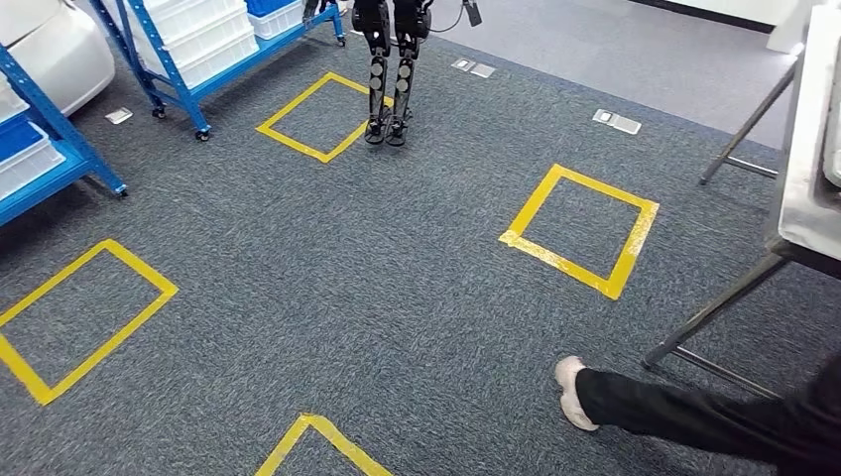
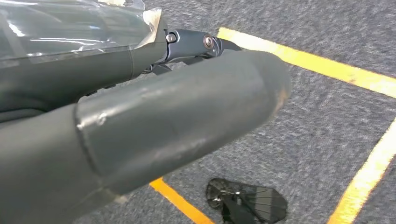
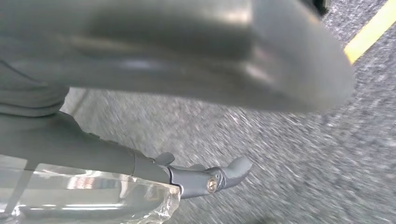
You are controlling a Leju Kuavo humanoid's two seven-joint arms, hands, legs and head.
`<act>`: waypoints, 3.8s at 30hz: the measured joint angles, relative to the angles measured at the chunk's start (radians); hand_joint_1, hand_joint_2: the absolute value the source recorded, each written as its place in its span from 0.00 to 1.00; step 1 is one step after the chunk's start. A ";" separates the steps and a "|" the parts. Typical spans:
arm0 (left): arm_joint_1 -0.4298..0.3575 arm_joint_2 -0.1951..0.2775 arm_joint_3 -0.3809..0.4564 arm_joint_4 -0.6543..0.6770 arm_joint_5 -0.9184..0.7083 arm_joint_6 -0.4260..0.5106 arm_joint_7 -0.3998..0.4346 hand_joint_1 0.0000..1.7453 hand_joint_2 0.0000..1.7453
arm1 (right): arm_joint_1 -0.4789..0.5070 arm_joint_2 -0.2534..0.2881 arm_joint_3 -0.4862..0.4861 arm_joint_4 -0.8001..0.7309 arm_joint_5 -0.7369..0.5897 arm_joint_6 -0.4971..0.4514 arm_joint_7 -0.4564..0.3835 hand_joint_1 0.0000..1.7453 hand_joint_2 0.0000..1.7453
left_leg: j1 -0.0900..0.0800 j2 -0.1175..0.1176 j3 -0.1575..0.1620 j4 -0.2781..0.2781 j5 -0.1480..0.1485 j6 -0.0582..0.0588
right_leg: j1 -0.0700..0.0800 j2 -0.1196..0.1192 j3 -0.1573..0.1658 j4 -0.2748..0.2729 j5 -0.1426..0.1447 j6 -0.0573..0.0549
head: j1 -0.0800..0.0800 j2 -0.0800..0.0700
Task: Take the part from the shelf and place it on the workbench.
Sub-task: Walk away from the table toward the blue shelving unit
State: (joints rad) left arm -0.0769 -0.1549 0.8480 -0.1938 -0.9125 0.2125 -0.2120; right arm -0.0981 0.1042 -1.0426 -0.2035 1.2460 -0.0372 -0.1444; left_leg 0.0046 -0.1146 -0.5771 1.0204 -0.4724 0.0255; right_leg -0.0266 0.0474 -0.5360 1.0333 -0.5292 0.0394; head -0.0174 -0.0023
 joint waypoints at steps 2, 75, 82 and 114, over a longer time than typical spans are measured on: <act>0.003 0.001 0.000 0.000 0.000 0.000 0.001 0.00 0.00 | -0.002 0.000 0.001 0.000 0.001 0.001 0.001 0.00 0.00 | 0.001 -0.012 -0.004 -0.001 0.002 -0.008 | 0.002 -0.012 0.004 -0.001 0.004 -0.014 | -0.001 0.000; -0.002 0.002 0.000 0.000 -0.019 -0.001 0.004 0.00 0.00 | 0.002 0.000 0.010 -0.001 0.004 0.013 -0.001 0.00 0.00 | -0.004 0.171 -0.037 0.056 -0.001 -0.010 | 0.021 -0.140 0.010 -0.010 0.017 -0.057 | -0.015 0.000; -0.005 0.001 0.000 0.000 -0.021 0.000 0.004 0.00 0.00 | -0.001 0.004 0.010 -0.001 0.002 0.012 -0.003 0.00 0.00 | -0.002 0.131 0.004 -0.030 0.030 0.017 | 0.026 -0.110 -0.009 0.061 -0.034 -0.036 | -0.010 0.000; -0.010 0.000 0.000 0.000 -0.017 -0.012 -0.041 0.00 0.00 | 0.003 0.007 0.010 -0.001 0.002 -0.012 -0.016 0.00 0.00 | 0.001 0.134 -0.005 -0.018 0.026 0.021 | 0.019 -0.073 -0.046 0.148 -0.071 -0.032 | -0.010 0.000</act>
State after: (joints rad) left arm -0.0874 -0.1554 0.8484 -0.1941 -0.9298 0.2009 -0.2528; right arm -0.0955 0.1117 -1.0323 -0.2045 1.2482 -0.0495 -0.1599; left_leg 0.0055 0.0197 -0.5821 1.0020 -0.4463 0.0461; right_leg -0.0073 -0.0253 -0.5822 1.1808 -0.6004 0.0071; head -0.0277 -0.0023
